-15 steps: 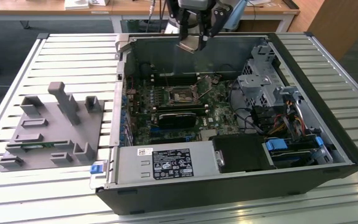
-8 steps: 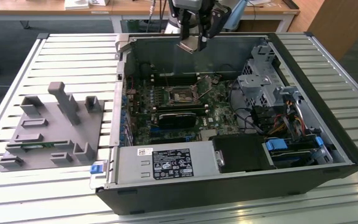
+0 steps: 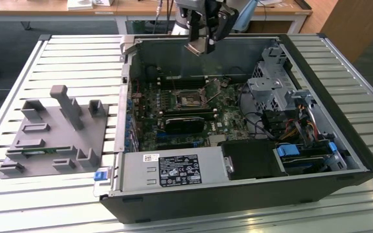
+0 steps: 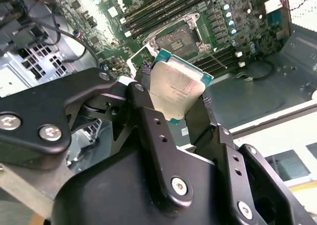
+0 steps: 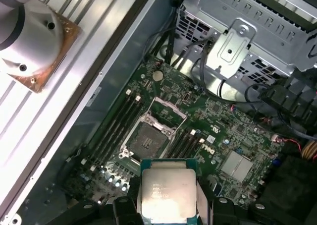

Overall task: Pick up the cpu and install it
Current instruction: 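Place the cpu into insertion slot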

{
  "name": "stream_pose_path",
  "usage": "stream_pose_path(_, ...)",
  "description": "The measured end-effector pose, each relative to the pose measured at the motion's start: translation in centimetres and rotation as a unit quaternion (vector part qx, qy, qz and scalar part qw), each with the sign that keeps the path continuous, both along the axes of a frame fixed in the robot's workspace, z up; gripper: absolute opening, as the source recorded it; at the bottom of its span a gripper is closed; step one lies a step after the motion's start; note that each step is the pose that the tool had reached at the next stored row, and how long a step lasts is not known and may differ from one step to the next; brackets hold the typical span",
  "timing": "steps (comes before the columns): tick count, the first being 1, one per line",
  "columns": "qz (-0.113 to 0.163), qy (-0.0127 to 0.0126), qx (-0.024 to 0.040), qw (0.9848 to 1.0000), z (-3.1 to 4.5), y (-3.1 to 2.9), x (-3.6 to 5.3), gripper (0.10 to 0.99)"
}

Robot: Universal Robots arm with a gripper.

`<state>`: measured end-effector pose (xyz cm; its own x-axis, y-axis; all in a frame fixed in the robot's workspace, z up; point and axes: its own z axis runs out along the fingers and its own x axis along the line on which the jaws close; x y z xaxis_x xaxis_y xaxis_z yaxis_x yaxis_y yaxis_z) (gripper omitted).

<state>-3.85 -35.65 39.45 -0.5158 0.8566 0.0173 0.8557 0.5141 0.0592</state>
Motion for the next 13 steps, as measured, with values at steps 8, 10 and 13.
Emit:
stream_pose_path(8,-0.052,-0.0002,0.0000,0.9986,-0.12,0.10,0.00,0.529)
stream_pose_path(10,-0.065,-0.0002,0.0000,0.9979,-0.15,0.13,0.00,0.529)
stream_pose_path(13,-0.085,-0.0002,0.0000,0.9964,-0.19,0.17,0.00,0.529)
